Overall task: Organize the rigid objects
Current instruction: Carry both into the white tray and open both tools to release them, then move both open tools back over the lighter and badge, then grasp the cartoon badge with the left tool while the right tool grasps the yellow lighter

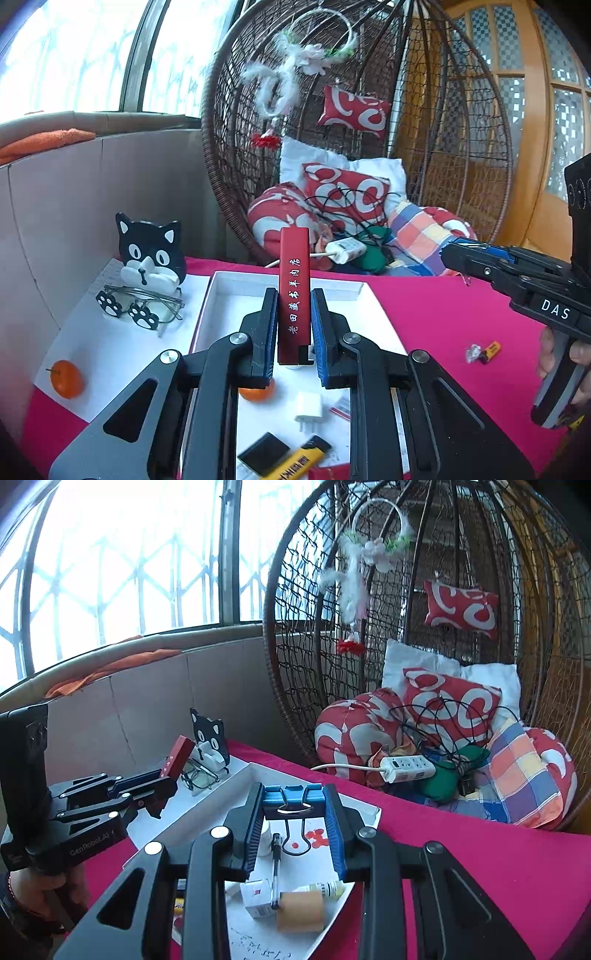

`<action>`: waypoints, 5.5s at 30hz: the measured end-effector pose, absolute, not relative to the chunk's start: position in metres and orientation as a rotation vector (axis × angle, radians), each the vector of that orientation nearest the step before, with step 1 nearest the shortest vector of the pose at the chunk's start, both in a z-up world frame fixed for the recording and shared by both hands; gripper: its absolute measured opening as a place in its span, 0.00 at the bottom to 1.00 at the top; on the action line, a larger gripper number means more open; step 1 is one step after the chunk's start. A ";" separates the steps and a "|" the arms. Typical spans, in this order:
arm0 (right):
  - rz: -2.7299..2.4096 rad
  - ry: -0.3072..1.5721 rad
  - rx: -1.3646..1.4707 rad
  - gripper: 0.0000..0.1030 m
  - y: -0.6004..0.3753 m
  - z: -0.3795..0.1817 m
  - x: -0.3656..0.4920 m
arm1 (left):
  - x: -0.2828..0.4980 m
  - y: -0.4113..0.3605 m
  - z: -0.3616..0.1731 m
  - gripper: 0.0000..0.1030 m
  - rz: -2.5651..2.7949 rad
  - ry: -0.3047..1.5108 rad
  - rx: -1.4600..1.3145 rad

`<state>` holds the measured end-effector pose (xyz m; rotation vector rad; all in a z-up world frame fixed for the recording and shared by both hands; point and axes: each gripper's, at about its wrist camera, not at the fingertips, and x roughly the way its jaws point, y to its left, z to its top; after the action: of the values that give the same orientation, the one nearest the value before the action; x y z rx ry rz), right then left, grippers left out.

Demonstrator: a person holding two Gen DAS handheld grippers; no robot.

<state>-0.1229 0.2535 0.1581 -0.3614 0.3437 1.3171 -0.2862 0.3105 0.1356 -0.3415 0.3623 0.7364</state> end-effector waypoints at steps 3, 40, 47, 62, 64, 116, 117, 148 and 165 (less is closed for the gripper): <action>1.305 0.371 -0.359 0.30 0.263 0.152 -0.117 | -0.278 0.323 0.128 0.16 0.744 0.395 -0.349; 1.211 0.594 -0.387 0.90 0.314 0.066 -0.092 | -0.247 0.359 0.077 0.96 0.878 0.543 -0.448; 1.183 0.537 -0.296 1.00 0.283 0.088 -0.092 | -0.264 0.340 0.114 1.00 0.929 0.408 -0.421; 1.089 0.438 -0.110 1.00 0.186 0.134 -0.057 | -0.228 0.270 0.178 1.00 0.828 0.302 -0.313; 1.075 0.415 -0.084 1.00 0.172 0.141 -0.053 | -0.222 0.262 0.182 1.00 0.809 0.299 -0.299; 0.739 0.549 0.390 1.00 -0.068 0.093 0.111 | 0.055 0.137 0.019 0.65 0.254 0.928 0.070; 0.748 0.564 0.372 1.00 -0.064 0.091 0.112 | 0.056 0.135 0.019 0.58 0.242 0.926 0.074; 1.141 0.694 -0.626 0.62 0.108 0.020 0.073 | 0.046 0.148 0.018 0.31 0.254 0.922 0.095; 1.128 0.712 -0.624 0.22 0.110 0.022 0.072 | 0.051 0.148 0.024 0.78 0.207 0.918 0.102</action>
<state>0.0720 0.1098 0.0220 -0.6244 0.7123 1.1277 0.0509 0.1480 0.0237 0.1019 0.9185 0.2073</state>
